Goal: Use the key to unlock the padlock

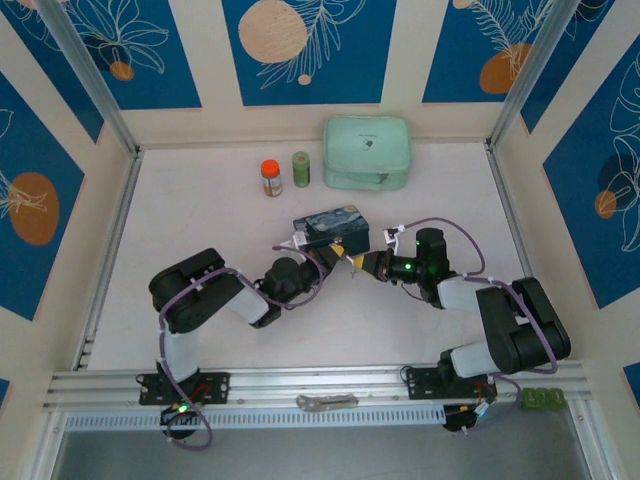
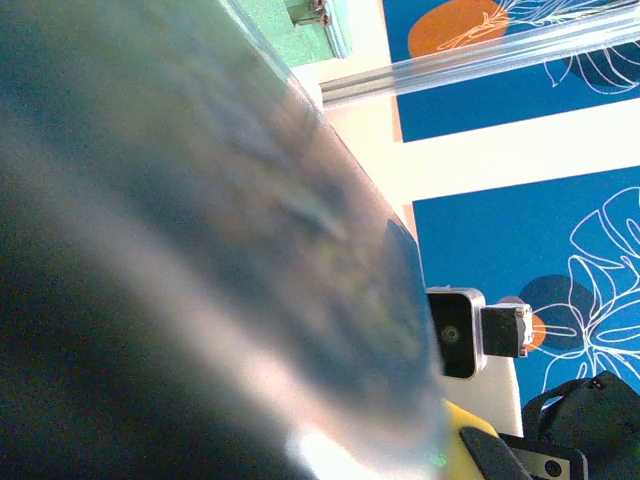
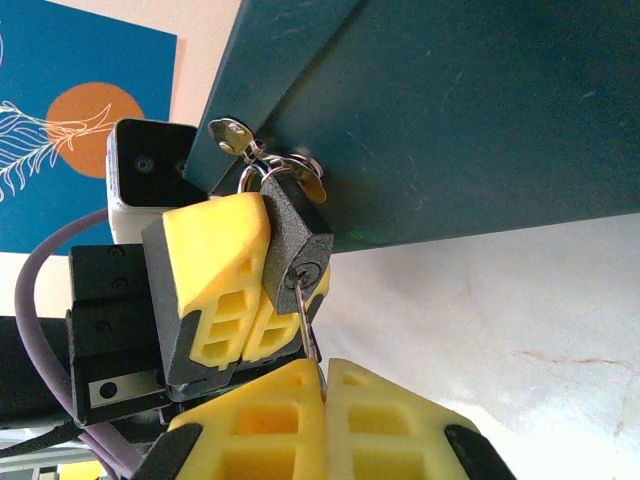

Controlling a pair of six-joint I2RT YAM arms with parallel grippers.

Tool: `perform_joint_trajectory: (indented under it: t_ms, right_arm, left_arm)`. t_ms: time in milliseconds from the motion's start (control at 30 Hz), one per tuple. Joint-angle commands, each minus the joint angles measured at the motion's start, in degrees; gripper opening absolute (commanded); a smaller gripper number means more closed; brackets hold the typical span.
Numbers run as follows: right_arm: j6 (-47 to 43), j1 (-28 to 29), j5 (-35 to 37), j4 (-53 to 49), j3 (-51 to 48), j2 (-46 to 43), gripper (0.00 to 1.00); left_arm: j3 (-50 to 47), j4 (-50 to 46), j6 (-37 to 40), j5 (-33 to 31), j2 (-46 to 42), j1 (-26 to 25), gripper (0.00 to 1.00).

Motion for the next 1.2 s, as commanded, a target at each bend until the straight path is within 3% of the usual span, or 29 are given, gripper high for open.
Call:
perform_joint_trajectory:
  t_ms: [0,333,500,767,1167]
  right_arm:
    - [-0.7,0.4,-1.4,0.9,1.8,-0.1,0.0]
    - [0.8,0.5,0.4,1.9,3.5,1.9,0.0]
    - [0.7,0.3,4.4,-4.5,7.1,0.8,0.0]
    - [5.4,0.3,11.8,-5.0,7.1,1.8,0.0]
    - [7.0,5.6,16.6,-1.0,8.7,3.4,0.0]
  left_arm:
    - [1.7,5.0,0.3,1.6,-1.6,-0.1,0.0]
    - [2.5,5.5,0.4,4.2,-1.5,-0.7,0.0]
    - [2.5,5.5,-0.2,5.5,-1.4,-1.4,0.0]
    - [3.0,5.6,-0.2,6.2,-1.6,-2.2,0.0]
    - [3.6,5.6,-0.3,6.4,-1.6,-2.2,0.0]
